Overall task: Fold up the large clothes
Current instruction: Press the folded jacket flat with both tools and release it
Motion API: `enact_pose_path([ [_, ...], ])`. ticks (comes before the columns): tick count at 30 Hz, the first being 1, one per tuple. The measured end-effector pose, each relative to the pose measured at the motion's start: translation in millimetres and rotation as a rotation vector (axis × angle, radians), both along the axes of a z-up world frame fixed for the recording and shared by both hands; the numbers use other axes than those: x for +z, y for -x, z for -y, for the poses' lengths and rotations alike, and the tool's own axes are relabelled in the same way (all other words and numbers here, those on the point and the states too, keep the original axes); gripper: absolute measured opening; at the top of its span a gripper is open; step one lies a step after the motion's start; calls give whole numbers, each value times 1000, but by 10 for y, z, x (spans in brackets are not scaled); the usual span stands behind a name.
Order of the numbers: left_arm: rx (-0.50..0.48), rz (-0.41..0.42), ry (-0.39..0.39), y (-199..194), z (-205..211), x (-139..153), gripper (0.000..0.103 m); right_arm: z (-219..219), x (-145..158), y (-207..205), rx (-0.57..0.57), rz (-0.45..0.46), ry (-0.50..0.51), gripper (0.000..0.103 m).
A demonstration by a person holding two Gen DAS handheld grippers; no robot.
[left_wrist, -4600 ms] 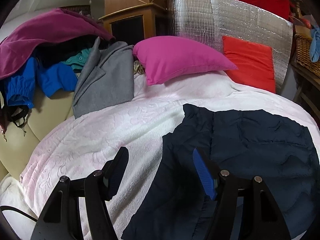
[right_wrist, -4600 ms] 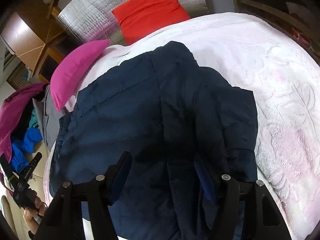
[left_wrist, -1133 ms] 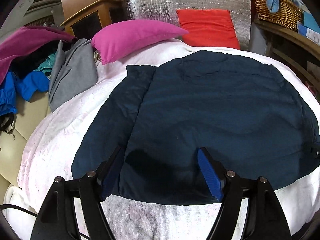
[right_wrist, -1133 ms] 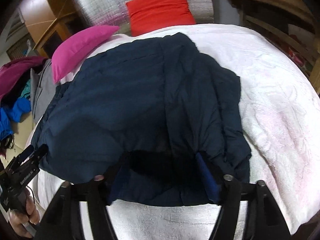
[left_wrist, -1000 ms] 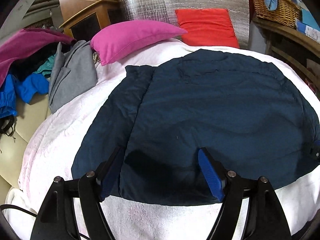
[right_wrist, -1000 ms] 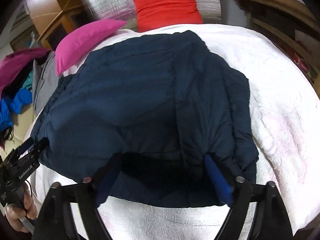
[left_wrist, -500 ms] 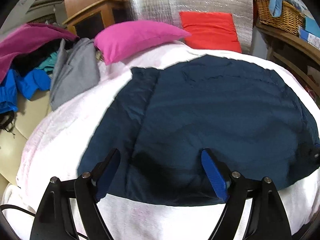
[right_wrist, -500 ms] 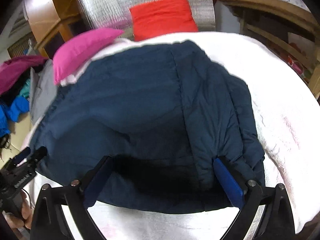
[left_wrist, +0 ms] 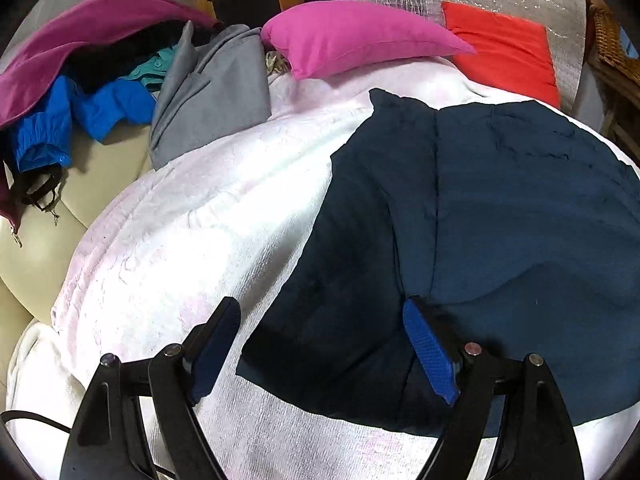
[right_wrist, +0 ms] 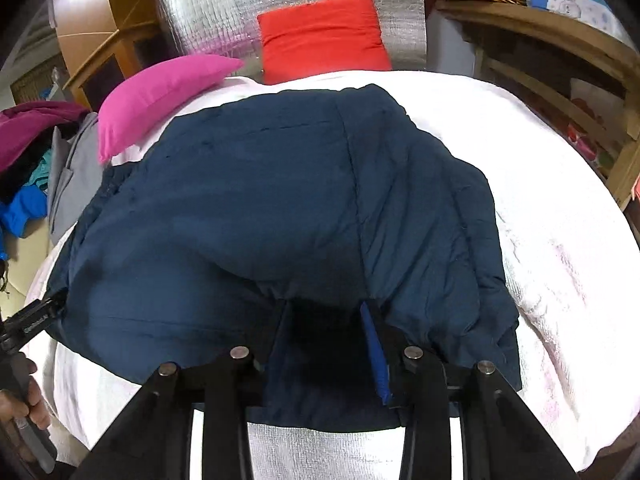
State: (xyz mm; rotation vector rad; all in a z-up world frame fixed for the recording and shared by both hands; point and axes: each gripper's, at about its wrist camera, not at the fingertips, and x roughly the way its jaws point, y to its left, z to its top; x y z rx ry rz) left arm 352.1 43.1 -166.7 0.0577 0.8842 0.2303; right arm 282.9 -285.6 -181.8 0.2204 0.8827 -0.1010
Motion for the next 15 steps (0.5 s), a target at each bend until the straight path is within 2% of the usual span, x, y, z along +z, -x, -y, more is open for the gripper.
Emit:
enact_pose_path([
  [5,1,52,19,117,17,117,84,109,104,68,-5,51,-42,40],
  [8,-15,125,3,349,54,339,84,132,283,277,-27,132,0,41],
  [10,-4,172,-9,572,106,488,84,123,388,435,-39,172,14,51],
  [11,-8,186,-1,673,123,551,84,116,452,506,-44,191,21,65],
  [12,-23,204,15,800,148,645,84,88,503,614,-49,215,38,73],
  [15,-48,255,34,1097,202,919,85,-25,666,883,-52,262,99,73],
])
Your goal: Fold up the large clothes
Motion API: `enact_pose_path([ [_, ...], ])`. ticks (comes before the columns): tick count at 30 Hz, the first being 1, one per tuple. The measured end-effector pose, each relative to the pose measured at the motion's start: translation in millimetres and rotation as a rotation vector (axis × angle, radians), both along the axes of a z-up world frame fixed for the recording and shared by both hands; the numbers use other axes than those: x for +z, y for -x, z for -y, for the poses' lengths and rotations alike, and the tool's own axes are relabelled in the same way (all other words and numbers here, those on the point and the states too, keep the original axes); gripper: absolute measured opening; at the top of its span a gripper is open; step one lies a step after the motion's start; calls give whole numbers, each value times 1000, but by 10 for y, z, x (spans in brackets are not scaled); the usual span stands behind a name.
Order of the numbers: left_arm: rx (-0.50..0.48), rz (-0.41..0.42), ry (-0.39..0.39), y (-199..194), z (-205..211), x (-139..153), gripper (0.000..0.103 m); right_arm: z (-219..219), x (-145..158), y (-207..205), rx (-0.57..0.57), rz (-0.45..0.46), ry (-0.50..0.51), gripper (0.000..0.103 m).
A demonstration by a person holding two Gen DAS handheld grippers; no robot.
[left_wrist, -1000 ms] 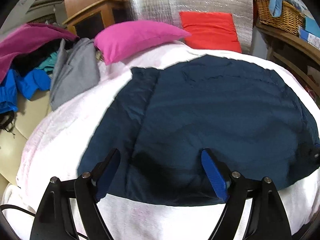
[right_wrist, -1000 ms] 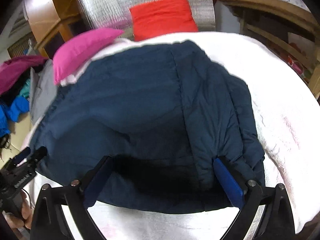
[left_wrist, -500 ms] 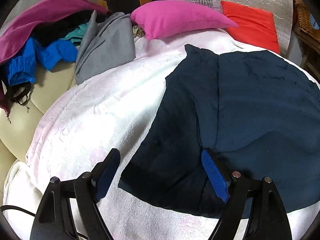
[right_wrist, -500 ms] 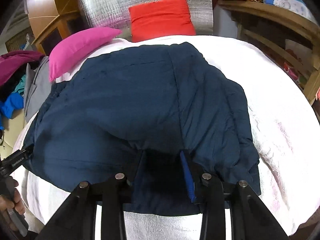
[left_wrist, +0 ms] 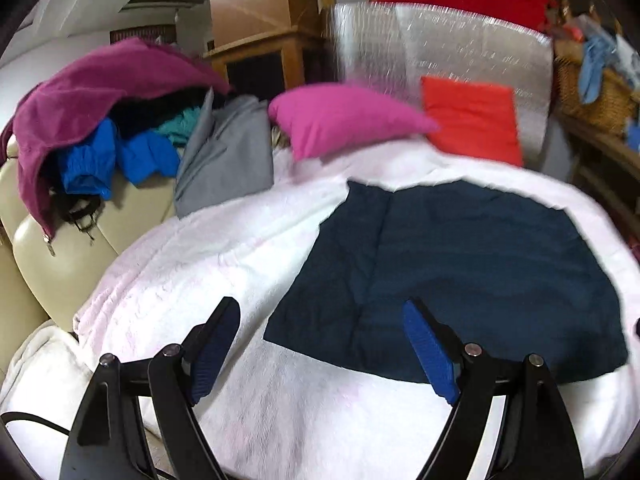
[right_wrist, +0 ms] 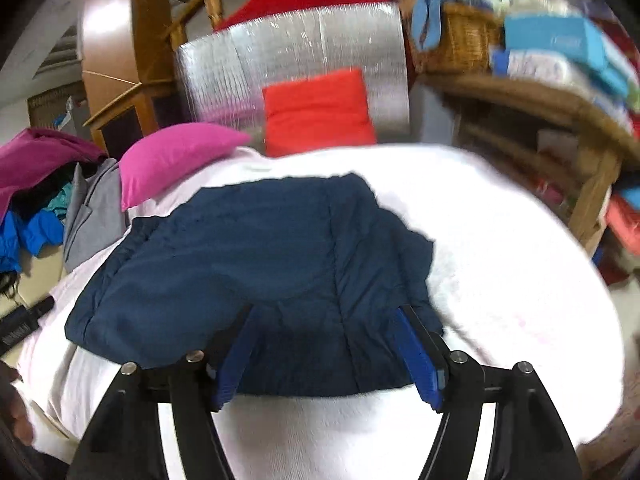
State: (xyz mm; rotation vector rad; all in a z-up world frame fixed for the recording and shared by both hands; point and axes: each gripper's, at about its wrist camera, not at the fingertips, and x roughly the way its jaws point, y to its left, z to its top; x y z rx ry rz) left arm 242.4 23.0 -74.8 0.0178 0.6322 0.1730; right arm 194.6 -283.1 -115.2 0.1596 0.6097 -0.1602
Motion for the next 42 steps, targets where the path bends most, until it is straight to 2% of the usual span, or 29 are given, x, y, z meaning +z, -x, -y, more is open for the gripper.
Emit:
enact_pose_path([
  [2,1,23,4,152,9,175,91,-45,109,166,-6,4,1,73],
  [5,37,86,-14,418,16,484,93,-80,337,392,-20,17,0,73],
  [7,46,122,-14,592,9,673,96,-102,528,534,-29,43,8,78],
  [9,41,151,-1,756,-8,833,96,-144,753,687,-45,72,34,88],
  [12,28,196,4,1034,-35,1083,97,-260,1059,940,-46,111,72,92],
  [14,16,239,7,1200,-57,1212,97,-327,1206,1092,-48,135,83,103],
  [17,-20,318,27,1502,-92,1429,100,-428,1389,1278,-59,138,106,103],
  [26,-30,358,-33,1896,-45,1789,100,-592,1714,1720,-43,202,64,103],
  [33,-33,391,-29,2076,-31,1922,100,-656,1891,1955,-46,237,36,103],
  [42,-46,416,-50,2186,21,2000,100,-757,1946,2083,-52,239,33,103],
])
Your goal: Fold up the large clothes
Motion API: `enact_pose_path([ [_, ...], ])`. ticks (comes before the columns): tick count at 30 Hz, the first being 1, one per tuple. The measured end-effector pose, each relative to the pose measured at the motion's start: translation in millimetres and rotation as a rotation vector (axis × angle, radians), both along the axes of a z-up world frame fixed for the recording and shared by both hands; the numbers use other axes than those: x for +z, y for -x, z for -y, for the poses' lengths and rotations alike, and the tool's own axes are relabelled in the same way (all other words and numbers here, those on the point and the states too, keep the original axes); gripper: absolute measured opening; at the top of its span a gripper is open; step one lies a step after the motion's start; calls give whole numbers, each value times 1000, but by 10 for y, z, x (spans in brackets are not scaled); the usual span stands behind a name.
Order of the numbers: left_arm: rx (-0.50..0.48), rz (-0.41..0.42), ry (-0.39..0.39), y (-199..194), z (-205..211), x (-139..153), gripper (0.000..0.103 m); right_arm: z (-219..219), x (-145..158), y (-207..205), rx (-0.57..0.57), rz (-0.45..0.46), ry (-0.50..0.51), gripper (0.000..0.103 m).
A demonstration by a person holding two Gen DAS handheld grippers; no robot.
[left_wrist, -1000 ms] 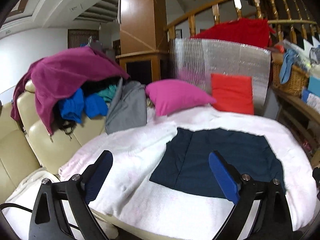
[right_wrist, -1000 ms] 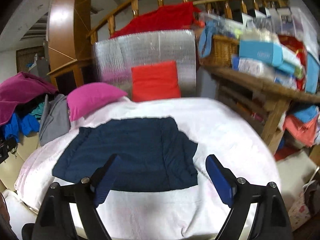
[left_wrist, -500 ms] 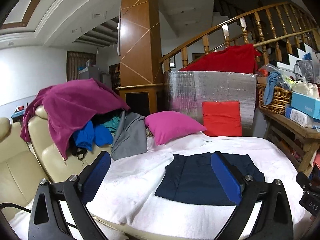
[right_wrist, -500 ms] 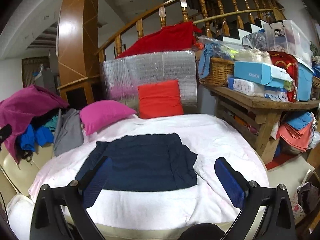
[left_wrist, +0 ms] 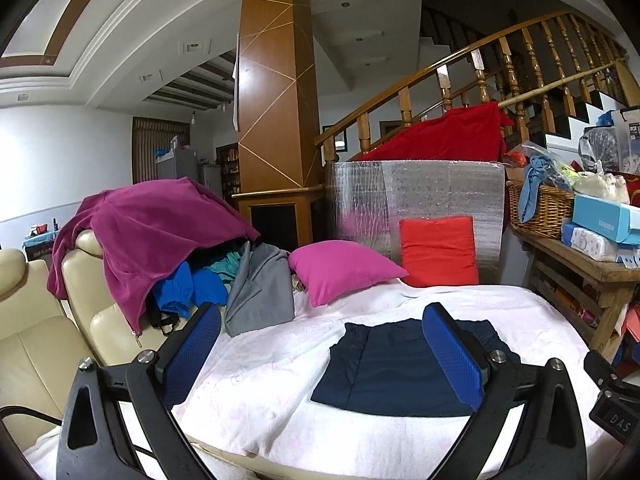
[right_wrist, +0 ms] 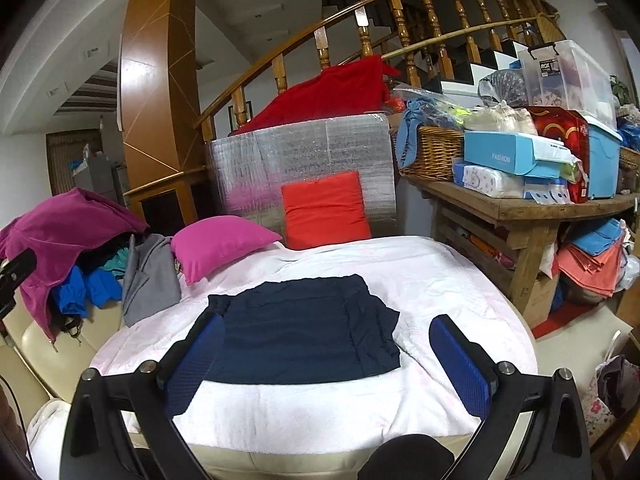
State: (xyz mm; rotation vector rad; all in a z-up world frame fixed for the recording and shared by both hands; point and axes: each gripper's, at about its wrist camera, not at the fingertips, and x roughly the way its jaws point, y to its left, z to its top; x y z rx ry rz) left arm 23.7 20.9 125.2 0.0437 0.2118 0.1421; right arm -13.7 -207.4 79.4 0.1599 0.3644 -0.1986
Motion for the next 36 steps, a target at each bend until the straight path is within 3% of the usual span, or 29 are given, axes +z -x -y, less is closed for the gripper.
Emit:
enact_pose_path([
  [36,7,-18,9,-10,-51,-23,101,-139,-117,-100,19,-51,-1,103],
])
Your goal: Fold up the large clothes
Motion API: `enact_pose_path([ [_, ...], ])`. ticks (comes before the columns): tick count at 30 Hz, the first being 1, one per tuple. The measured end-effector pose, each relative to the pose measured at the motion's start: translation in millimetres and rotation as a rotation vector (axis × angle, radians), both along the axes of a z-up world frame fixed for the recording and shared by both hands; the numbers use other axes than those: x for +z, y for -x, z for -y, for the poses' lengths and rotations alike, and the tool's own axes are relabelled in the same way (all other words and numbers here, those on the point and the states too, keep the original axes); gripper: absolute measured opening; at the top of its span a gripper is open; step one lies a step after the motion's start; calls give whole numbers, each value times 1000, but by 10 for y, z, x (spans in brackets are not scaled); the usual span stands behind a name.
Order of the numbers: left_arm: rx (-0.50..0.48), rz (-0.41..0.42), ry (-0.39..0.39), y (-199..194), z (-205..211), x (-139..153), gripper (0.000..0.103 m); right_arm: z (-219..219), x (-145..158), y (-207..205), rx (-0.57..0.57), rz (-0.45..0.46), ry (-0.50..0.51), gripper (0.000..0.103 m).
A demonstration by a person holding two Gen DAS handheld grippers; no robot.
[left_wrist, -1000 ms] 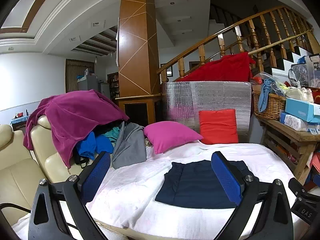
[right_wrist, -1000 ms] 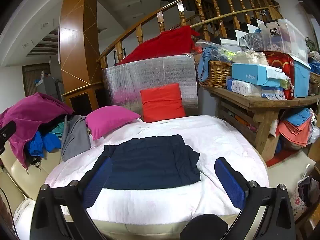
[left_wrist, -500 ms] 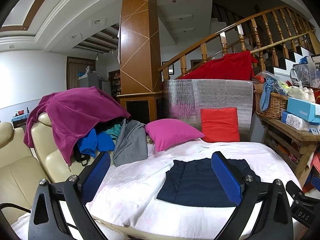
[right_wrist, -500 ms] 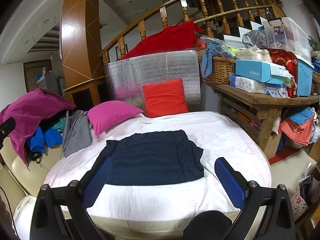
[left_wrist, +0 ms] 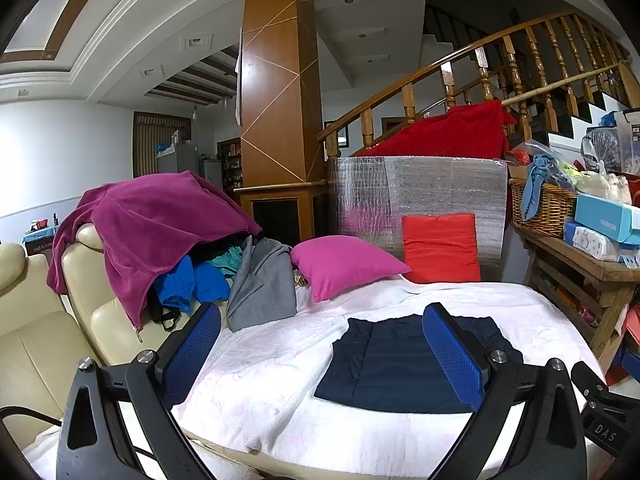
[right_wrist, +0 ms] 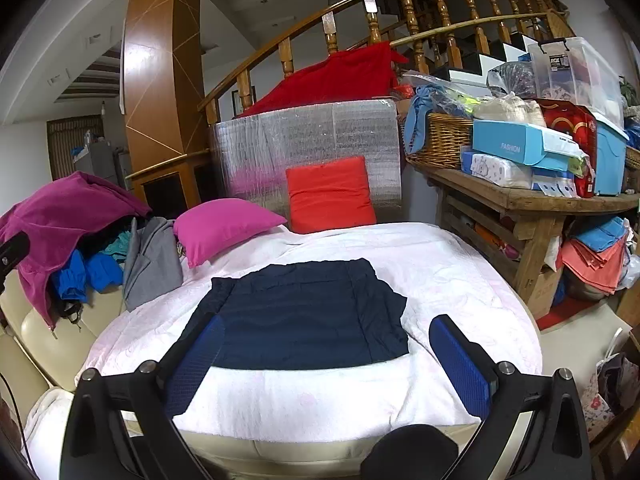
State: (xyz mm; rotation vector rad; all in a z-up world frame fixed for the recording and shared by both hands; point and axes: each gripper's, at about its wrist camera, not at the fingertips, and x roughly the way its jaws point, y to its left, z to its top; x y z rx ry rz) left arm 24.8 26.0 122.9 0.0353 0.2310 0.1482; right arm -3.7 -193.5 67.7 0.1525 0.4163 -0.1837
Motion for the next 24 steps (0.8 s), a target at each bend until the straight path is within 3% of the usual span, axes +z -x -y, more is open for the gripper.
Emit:
enact_pose_path([
  [9,9,-5,0,-92,0,12,101,18,-11,-92,4,-9,-1,103],
  [18,12,-54,8,-424,-18,-47,101,132,58,-345,-14,-6,10,103],
  [21,-23,-80,42,-640,-133,-89,101,275,101,-504,-40,-5,17,103],
  [24,31,-110,105,-975,-433,-165,101,581,119,-714,-85,-6,-2,103],
])
